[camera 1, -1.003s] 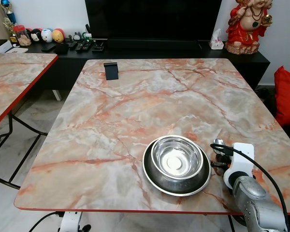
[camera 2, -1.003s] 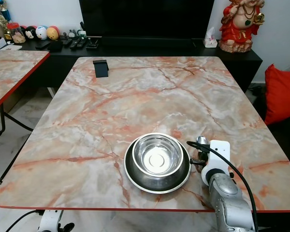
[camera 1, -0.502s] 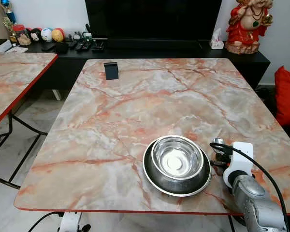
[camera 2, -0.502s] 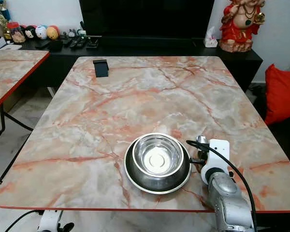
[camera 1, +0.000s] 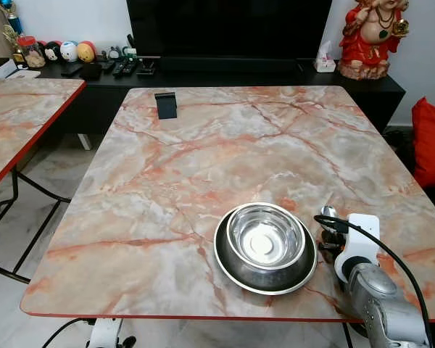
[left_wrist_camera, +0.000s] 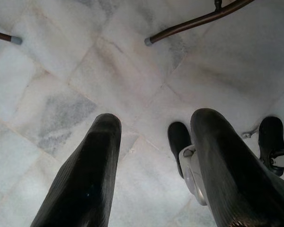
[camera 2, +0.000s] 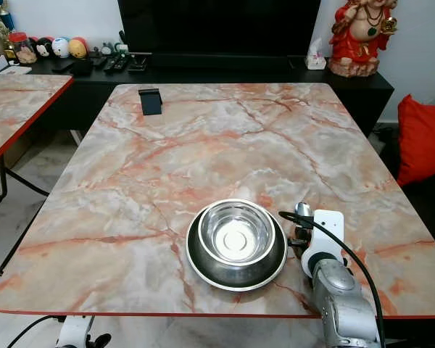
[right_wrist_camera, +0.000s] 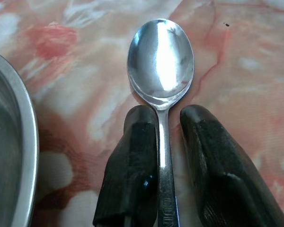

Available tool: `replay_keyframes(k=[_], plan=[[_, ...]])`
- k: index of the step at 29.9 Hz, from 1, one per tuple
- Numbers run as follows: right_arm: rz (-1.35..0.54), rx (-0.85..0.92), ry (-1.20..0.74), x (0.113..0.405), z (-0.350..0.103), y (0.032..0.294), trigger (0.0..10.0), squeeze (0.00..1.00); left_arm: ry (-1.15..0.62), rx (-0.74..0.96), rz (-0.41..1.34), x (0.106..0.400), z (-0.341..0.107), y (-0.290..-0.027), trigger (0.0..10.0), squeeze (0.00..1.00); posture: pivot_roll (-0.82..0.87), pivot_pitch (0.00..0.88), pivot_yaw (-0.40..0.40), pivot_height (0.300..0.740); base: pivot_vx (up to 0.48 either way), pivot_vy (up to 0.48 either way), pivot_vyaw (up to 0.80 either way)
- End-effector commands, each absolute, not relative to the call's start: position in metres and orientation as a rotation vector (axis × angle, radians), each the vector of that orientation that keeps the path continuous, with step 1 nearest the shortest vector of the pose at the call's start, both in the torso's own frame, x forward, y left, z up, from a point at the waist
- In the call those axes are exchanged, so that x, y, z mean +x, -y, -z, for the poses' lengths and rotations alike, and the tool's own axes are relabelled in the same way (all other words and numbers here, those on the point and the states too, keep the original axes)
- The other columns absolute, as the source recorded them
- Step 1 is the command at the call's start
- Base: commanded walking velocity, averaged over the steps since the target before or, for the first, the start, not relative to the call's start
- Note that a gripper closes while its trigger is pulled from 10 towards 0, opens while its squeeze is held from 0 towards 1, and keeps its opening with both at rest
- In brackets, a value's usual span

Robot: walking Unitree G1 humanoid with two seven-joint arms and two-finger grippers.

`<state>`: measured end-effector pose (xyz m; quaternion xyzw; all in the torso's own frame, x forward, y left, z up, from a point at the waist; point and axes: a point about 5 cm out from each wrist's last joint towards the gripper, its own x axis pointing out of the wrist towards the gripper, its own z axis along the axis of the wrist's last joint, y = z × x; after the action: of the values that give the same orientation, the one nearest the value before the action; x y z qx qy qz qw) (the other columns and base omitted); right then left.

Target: Setting the table

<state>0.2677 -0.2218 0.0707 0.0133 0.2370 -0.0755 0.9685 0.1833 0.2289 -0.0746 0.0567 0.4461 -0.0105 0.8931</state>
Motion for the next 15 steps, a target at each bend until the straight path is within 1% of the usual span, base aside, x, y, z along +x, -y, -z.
replay_keyframes(k=[1, 5, 9, 15], plan=[[0.17, 0.034, -0.448, 0.27, -0.075, 0.224, 10.0, 0.0, -0.934, 0.135, 0.03, 0.181, 0.075, -0.232, 10.0, 0.0, -0.02, 0.0, 0.009, 0.74, 0.0, 0.0, 0.0], [0.184, 0.019, -0.388, 0.274, -0.084, 0.226, 10.0, 0.0, -0.935, 0.138, 0.035, 0.181, 0.075, -0.232, 10.0, 0.0, -0.02, 0.0, 0.009, 0.74, 0.0, 0.0, 0.0], [0.196, 0.019, -0.368, 0.275, -0.087, 0.228, 10.0, 0.0, -0.936, 0.14, 0.038, 0.181, 0.075, -0.232, 10.0, 0.0, -0.02, 0.0, 0.009, 0.74, 0.0, 0.0, 0.0], [0.173, 0.031, -0.287, 0.281, -0.099, 0.222, 10.0, 0.0, -0.936, 0.141, 0.042, 0.181, 0.075, -0.231, 10.0, 0.0, -0.02, 0.0, 0.007, 0.74, 0.0, 0.0, 0.0]])
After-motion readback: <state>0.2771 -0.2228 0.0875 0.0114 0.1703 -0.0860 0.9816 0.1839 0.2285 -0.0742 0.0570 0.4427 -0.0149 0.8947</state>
